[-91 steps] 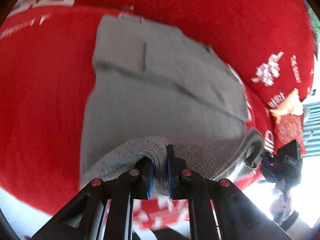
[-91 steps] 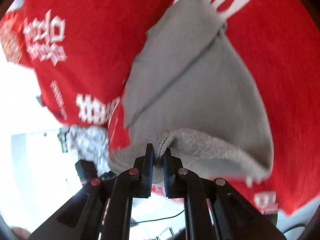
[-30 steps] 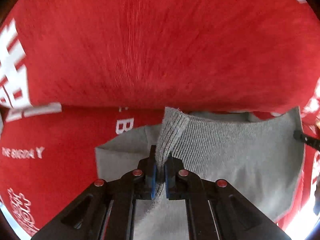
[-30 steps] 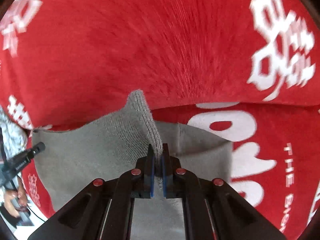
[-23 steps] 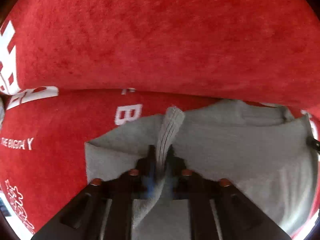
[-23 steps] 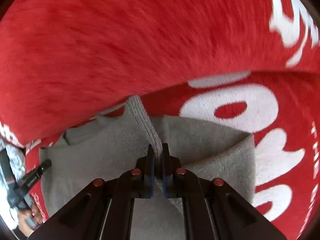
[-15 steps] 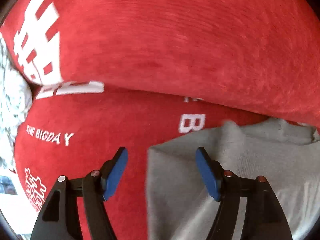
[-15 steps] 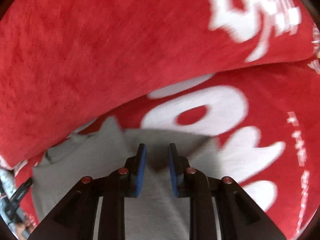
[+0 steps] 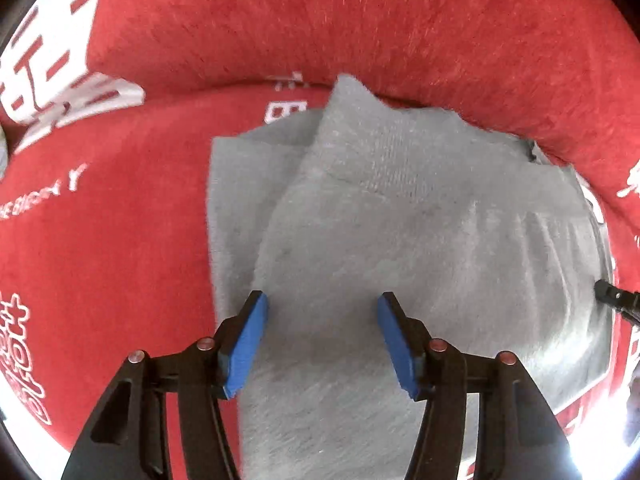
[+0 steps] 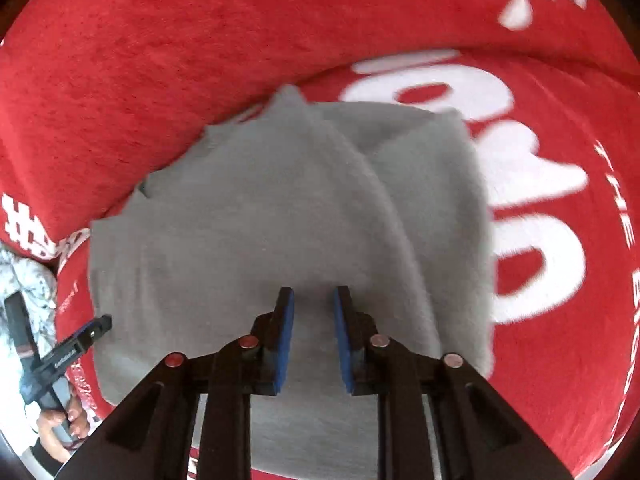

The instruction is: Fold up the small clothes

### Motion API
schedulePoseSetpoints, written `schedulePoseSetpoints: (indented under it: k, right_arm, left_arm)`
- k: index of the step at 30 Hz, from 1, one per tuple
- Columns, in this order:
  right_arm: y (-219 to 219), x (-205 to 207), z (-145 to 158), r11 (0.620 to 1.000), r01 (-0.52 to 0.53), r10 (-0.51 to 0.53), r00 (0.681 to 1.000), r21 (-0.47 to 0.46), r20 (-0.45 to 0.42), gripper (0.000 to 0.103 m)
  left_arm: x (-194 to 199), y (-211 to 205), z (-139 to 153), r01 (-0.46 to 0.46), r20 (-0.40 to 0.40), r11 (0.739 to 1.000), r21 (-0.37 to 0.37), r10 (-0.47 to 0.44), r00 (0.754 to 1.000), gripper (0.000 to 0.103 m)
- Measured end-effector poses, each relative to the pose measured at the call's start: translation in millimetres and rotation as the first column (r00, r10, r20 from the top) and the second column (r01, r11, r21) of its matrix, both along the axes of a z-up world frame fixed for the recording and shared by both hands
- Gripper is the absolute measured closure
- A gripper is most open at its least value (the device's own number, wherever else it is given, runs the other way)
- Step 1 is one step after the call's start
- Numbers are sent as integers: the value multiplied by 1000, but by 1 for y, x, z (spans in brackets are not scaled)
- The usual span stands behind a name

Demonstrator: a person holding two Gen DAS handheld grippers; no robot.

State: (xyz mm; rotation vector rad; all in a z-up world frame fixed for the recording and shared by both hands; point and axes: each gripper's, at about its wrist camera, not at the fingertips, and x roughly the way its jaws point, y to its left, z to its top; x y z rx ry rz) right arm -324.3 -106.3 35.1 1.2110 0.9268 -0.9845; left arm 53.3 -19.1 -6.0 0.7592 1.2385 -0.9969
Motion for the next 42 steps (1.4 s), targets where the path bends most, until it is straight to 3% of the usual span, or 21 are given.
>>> schedulePoseSetpoints:
  k: [2,3,5,7,8,9,11,15,16,18,19,20,21,23,25,26,28,30,32,37,42]
  right_arm:
    - [5,-19,3,1000,30,-30,999,4,-25,88]
    - [6,-31,5,998,52,-52,998,20,-19,88]
    - [14,-41,14,997,75,-75,997,30,-7,81]
    - [28,-50,26,994,98,-99,995,39,30,62]
    - [38,-55,29,991,117,-122,989,62,83,45]
    - [43,-48,27,988,126,-135,984,87,114,39]
    - [67,-54,15,965,161,-201,960,205,193,39]
    - [100,-73,-7,894,291,-383,891,340,244,39]
    - [102,-77,-14,872,341,-437,865,350,247,39]
    - [103,-87,-20,830,430,-531,805,354,267,39]
    - [101,-94,-22,809,467,-568,776,355,273,40]
    - [98,-97,-25,796,489,-590,760,358,274,54]
    - [93,-100,-26,789,495,-597,757,364,265,97]
    - [85,-97,-20,816,464,-556,794,346,247,95]
    - [75,-79,-1,897,363,-420,879,253,226,95]
    - [73,-75,7,922,321,-365,907,217,209,95]
    - [73,-75,5,942,278,-309,938,189,158,95]
    - [76,-80,-14,938,272,-301,947,216,112,95]
    - [83,-89,-25,923,292,-330,936,252,125,95]
    - [89,-89,-3,934,267,-287,957,240,53,89]
    - [78,-78,35,975,200,-205,978,94,40,89]
  left_arm:
    - [3,10,0,0,106,996,87,-9,994,17]
    - [6,16,2,-10,113,995,94,-1,994,17]
    - [18,31,8,-44,69,995,91,38,997,17]
    - [31,47,12,-93,4,991,98,93,996,17]
    - [36,57,12,-125,-58,987,105,131,990,17]
    - [41,62,13,-144,-99,983,110,155,983,17]
    - [45,75,8,-182,-183,974,132,204,962,17]
    - [33,91,-2,-204,-222,966,160,237,946,18]
    - [31,92,-3,-208,-232,966,155,240,943,22]
    - [34,92,-10,-212,-257,967,144,243,935,52]
    - [32,90,-10,-211,-258,968,139,241,936,59]
    - [30,87,-8,-202,-256,972,121,227,940,77]
    - [26,85,-6,-190,-253,975,116,214,943,85]
    - [19,87,1,-164,-232,981,103,184,955,86]
    - [9,85,13,-128,-204,988,80,142,969,86]
    - [6,87,15,-118,-187,990,78,131,974,86]
    - [2,95,6,-101,-168,989,108,119,979,94]
    - [0,105,2,-100,-165,992,83,113,980,93]
    - [1,107,5,-104,-169,991,85,117,979,93]
    - [7,117,28,-86,-137,993,85,97,986,93]
    - [14,91,51,-58,-106,998,20,60,993,93]
